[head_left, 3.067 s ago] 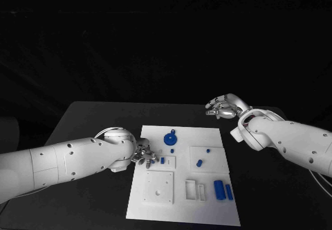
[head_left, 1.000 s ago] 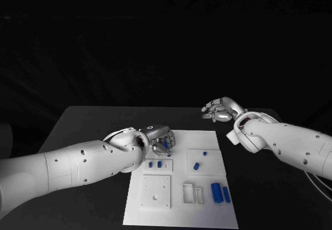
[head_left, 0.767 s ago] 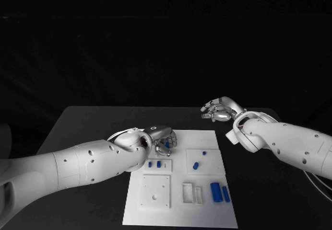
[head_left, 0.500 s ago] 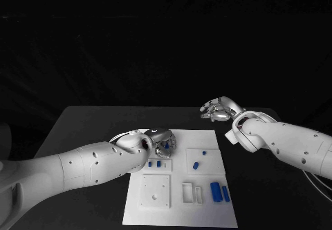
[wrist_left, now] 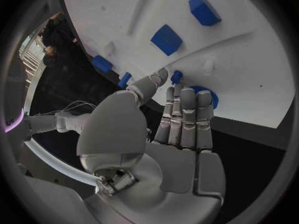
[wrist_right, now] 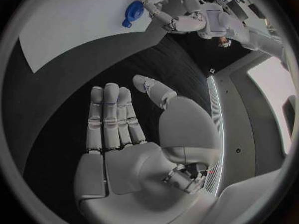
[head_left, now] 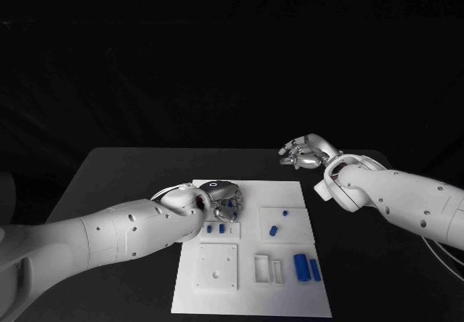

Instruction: Assemble the parts on the task board

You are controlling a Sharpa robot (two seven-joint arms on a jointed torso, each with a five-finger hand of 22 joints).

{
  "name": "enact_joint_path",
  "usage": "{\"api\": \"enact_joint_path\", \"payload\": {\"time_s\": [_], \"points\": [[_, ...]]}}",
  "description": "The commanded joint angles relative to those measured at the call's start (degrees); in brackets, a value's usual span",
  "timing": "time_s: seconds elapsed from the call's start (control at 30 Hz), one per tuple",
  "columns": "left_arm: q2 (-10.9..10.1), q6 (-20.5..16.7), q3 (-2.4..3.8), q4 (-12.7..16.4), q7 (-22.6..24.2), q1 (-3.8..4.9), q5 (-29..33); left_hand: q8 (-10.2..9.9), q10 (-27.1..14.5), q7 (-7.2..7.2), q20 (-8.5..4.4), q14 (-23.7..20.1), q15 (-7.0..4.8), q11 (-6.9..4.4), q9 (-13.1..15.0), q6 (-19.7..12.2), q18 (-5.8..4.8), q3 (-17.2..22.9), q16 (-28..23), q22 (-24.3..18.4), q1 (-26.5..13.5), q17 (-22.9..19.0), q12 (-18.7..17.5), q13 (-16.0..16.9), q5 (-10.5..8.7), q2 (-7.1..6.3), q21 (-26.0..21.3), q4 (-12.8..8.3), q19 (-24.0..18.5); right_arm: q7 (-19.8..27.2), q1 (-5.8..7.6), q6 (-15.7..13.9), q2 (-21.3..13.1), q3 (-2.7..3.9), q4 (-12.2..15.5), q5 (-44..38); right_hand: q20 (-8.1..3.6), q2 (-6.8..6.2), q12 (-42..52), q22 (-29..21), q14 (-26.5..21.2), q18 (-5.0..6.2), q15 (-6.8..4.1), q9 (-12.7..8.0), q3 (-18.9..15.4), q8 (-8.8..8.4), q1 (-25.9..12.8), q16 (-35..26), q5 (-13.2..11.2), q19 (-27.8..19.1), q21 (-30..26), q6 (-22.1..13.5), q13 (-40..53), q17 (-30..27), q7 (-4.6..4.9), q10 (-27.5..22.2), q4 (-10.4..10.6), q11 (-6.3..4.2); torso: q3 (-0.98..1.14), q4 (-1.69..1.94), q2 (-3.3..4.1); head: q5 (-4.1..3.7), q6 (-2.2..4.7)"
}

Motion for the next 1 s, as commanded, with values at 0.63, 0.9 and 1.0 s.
{"api": "enact_joint_path", "payload": {"time_s": [0.63,0.9,1.0], "points": [[0.33,2.80,0.01,-1.95,0.19,-1.08,-0.50,-0.31,0.49,0.11,-0.37,0.04,0.22,0.32,-0.18,1.30,2.47,0.44,1.21,0.61,1.18,0.01,-1.65,-0.24,-0.09,2.12,0.47,0.48,0.54,0.56,-0.06,0.73,0.01,0.02,-0.07,-0.24,0.28,0.28,0.22,1.14,-0.35,0.82,0.07,0.10,-0.48,-0.24,0.13,0.27,0.33,0.04,-0.15,-0.18,-0.13,-0.11,0.27,-0.11,-0.01,-0.04,-0.02,-0.07,0.04,0.04,0.03],[0.55,3.70,0.01,-1.98,0.11,-1.32,-0.21,-0.26,2.08,-0.22,-1.00,1.00,-0.65,-0.55,-0.29,2.22,2.65,-0.43,2.05,1.00,-0.35,0.00,-1.54,0.02,-0.37,2.74,1.12,1.50,1.38,0.55,-0.06,0.76,0.08,0.02,-0.08,-0.24,0.28,0.33,0.23,1.14,-0.35,0.82,0.07,0.10,-0.50,-0.24,0.11,0.28,0.37,0.04,-0.15,-0.19,-0.15,-0.12,0.26,-0.11,0.00,-0.04,0.03,-0.02,0.03,-0.03,-0.13],[0.51,4.12,0.01,-2.03,-0.06,-1.32,-0.41,-0.27,2.27,-0.25,-1.08,1.09,-0.66,-0.56,-0.31,2.34,2.67,-0.55,2.13,1.04,-0.46,-0.03,-1.55,0.06,-0.39,2.66,1.17,1.54,1.46,0.56,-0.06,0.76,0.09,0.02,-0.09,-0.24,0.28,0.33,0.23,1.14,-0.35,0.82,0.07,0.10,-0.50,-0.24,0.11,0.29,0.38,0.04,-0.15,-0.19,-0.15,-0.12,0.26,-0.11,-0.01,-0.04,0.05,0.00,0.03,-0.04,-0.18]]}}
